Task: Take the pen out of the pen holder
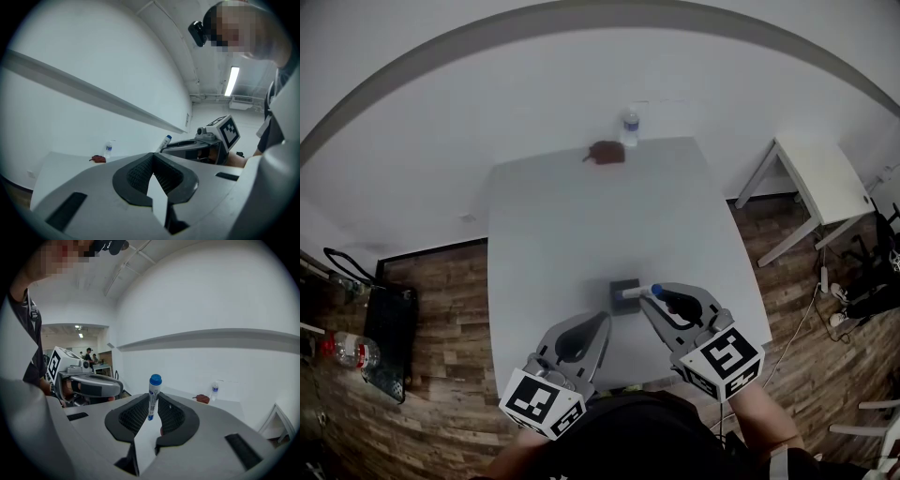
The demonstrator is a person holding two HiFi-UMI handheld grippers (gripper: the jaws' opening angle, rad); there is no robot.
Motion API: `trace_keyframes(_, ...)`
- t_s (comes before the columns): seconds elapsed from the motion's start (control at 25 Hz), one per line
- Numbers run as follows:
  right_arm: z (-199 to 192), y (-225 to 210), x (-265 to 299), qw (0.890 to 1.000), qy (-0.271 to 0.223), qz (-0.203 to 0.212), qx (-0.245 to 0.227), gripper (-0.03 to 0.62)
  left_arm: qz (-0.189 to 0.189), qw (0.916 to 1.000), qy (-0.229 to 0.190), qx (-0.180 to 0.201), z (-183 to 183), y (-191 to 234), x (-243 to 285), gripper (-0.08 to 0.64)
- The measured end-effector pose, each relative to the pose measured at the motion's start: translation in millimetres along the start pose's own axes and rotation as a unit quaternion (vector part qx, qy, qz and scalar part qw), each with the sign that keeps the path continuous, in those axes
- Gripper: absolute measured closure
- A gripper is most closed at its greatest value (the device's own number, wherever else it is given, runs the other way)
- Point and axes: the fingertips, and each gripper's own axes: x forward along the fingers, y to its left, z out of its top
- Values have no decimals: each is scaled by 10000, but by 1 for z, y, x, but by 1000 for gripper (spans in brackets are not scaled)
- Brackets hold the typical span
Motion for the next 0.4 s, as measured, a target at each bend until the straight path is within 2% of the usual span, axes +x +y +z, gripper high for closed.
trace_keyframes(0.4,-2,-2,2,10000,64,8,2,526,-8,10000,23,-18,0,1,2,555)
